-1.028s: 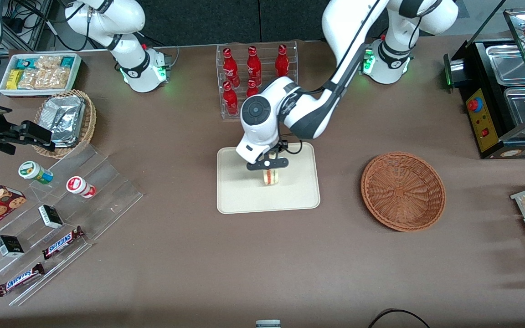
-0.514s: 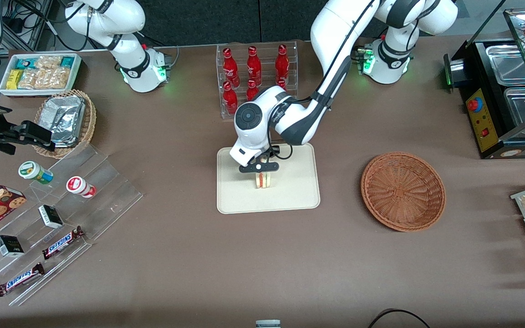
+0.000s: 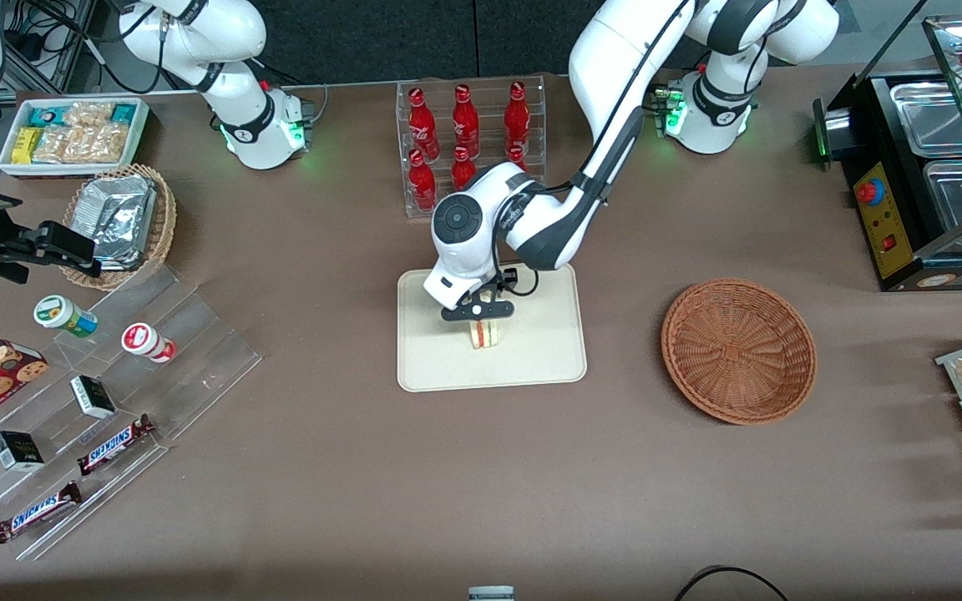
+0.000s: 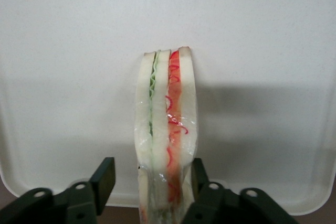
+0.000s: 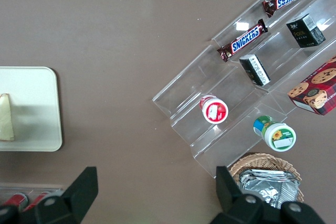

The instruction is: Place sandwich from basket to tray

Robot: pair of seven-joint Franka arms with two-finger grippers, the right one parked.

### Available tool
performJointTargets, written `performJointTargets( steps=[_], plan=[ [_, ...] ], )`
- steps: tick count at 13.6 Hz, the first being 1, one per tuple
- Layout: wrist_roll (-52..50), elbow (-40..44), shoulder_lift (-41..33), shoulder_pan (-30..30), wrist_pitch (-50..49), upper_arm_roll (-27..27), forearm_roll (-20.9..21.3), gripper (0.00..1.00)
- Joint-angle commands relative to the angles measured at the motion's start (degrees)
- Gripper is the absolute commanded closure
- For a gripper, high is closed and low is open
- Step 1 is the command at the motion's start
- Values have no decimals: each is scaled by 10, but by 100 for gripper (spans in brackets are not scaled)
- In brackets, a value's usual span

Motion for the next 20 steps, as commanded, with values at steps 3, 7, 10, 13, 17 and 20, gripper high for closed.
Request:
performJointTargets(
  steps=[3,7,10,13,17,20],
  plan=[
    [-11,15,-53,-1,-72,23,-1,1],
    [-60,11,-150,-1,-178,63,-1,1],
    [-59,10,-227,-1,-287,105,5,1],
    [-31,3,-295,0,-356,150,20,1],
    [67,-2,-341,0,-410,215,21,1],
    [165,-4,-364,0,-435,277,21,1]
  ],
)
